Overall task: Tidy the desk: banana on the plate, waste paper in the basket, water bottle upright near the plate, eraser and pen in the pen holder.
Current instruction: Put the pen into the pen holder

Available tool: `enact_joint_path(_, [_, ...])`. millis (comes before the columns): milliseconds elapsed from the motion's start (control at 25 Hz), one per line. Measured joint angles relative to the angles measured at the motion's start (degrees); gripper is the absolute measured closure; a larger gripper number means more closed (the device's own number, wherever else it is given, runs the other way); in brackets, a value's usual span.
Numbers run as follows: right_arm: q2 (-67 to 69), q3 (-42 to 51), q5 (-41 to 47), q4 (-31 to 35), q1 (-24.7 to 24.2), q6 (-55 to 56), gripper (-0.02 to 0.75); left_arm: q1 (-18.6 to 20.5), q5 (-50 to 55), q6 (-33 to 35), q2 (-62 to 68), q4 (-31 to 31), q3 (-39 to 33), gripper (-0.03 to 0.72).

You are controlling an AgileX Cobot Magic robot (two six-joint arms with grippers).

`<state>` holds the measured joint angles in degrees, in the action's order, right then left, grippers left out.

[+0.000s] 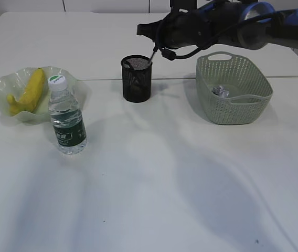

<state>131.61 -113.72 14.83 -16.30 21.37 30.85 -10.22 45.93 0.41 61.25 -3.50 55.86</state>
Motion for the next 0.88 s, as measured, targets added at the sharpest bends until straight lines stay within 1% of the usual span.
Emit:
enact_joint_path(120, [0.0, 0.0, 0.0, 0.0, 0.0, 0.0, 0.654, 0.0, 0.0, 0.0, 0.0, 0.0, 0.0, 0.329])
enact_joint_path(280, [0.0, -0.85, 0.29, 0.0, 0.0, 0.0, 0.525, 0.0, 0.0, 0.0, 0.0, 0.0, 0.0, 0.329])
enact_joint_path(360, [0.0, -1.5, 0.53, 0.0, 0.0, 0.0, 0.486, 0.0, 0.0, 0.0, 0.0, 0.0, 0.0, 0.329])
enact_joint_path(480, [0.0, -2.33, 1.1, 0.0, 0.0, 0.0, 0.469, 0.0, 0.0, 0.0, 0.0, 0.0, 0.0, 0.329])
enact_joint_path(880, [0.0, -2.71, 1.99, 0.0, 0.0, 0.0, 0.466, 0.0, 0.0, 0.0, 0.0, 0.0, 0.0, 0.329])
